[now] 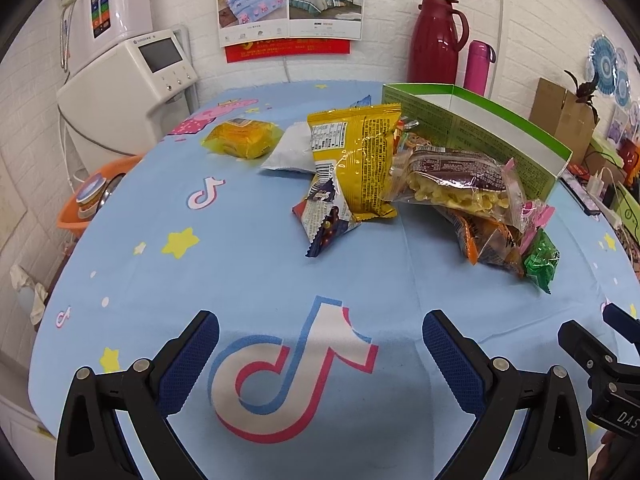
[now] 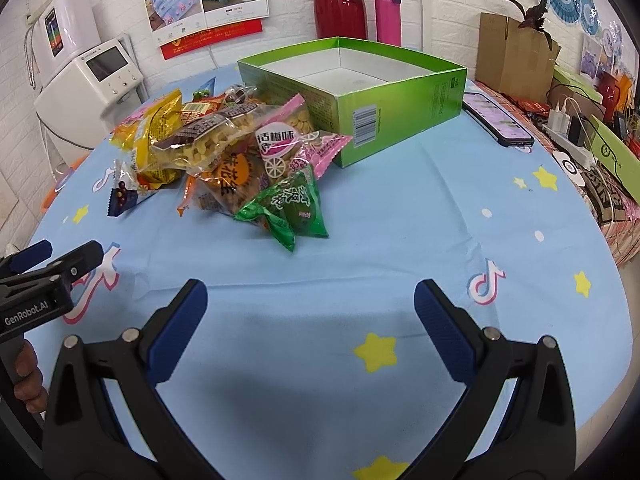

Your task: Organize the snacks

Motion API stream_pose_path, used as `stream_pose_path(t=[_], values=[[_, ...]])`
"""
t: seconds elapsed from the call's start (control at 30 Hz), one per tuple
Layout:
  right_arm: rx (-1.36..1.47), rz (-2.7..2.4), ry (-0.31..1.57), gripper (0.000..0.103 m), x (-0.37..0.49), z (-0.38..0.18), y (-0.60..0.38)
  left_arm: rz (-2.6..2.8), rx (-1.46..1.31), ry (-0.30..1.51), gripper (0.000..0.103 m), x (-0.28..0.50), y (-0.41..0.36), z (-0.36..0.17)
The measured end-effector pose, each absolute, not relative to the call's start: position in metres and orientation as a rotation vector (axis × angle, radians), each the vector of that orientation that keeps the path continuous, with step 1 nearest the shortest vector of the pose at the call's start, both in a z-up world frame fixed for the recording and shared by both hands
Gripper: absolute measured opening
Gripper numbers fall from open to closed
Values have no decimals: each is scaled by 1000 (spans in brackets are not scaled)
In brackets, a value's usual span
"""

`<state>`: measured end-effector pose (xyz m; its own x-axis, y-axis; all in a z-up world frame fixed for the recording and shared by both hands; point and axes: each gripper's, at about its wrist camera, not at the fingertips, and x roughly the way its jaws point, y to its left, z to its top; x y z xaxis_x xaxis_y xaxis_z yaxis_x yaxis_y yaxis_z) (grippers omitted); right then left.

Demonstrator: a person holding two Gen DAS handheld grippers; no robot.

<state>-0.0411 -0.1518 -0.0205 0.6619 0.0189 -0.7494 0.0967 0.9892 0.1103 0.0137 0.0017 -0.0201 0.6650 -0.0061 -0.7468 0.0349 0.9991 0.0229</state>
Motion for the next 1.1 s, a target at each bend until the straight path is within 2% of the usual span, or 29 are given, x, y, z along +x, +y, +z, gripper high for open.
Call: stream_pose_path(t=[1.1], values=[[159,-21,861,103,-20,-27,-158,-31,56,914,103,44,-2,-33]])
